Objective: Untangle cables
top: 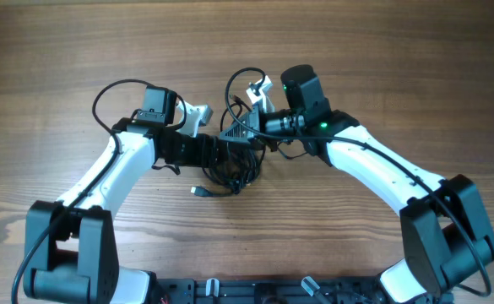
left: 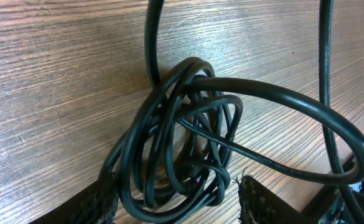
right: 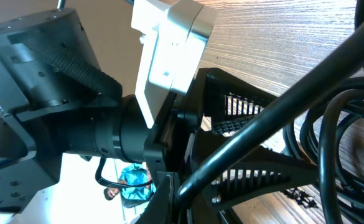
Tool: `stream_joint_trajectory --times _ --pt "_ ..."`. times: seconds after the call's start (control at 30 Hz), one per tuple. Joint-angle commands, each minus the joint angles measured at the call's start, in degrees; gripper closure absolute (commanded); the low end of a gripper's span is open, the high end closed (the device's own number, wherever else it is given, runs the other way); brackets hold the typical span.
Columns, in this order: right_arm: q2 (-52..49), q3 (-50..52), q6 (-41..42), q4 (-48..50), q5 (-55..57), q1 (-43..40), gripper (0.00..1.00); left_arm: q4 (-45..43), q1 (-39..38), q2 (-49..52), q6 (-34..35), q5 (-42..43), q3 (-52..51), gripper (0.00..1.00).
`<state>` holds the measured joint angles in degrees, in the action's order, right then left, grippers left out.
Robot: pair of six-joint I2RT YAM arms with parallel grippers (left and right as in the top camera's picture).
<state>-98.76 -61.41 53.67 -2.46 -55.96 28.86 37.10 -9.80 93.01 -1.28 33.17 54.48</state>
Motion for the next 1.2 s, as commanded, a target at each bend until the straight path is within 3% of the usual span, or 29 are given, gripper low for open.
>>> stream_joint_trajectory --times 0.0,0.2,0.37,0.5,0.6,0.7,0.93,1.07,1.17 --pt "1.2 -0.9 -1.2 0.5 -2.6 -0.8 0.96 -1.6 -0.2 3.8 2.2 0.0 -0.2 0.39" --pt "1.2 -0.9 -2.7 0.3 -2.6 -0.9 0.96 -2.3 -0.2 7.1 12.4 -13.0 -0.2 0.45" --pt "1.6 -0.9 -2.7 2.3 -7.3 -2.8 0.96 -2.2 -0.2 7.2 14.5 -16.4 -0.2 0.61" --pt "4.9 -0.9 -2.7 3.7 -10.6 -7.0 0.96 -2.2 -0.2 7.2 15.9 -18.5 -0.2 0.64" --pt "9.2 -0.9 -2.7 2.8 -10.6 -11.1 0.96 -1.7 -0.2 7.2 16.6 -21.8 -0.2 0.76" --pt "13.0 -0.9 -3.8 0.5 -10.6 -15.5 0.96 -1.2 -0.2 7.2 18.5 -26.1 -0.2 0.79" --pt "16.5 -0.9 -18.3 -19.0 -8.8 -27.8 0.96 -0.7 -0.2 7.2 18.8 -29.7 -0.2 0.79" --pt "16.5 -0.8 -27.5 -32.6 4.9 -35.0 0.96 -0.4 -0.2 7.2 19.8 -31.6 -0.2 0.79" --pt "16.5 -0.8 -29.8 -38.9 19.1 -38.9 0.96 -0.3 -0.2 7.2 20.0 -32.2 -0.2 0.79"
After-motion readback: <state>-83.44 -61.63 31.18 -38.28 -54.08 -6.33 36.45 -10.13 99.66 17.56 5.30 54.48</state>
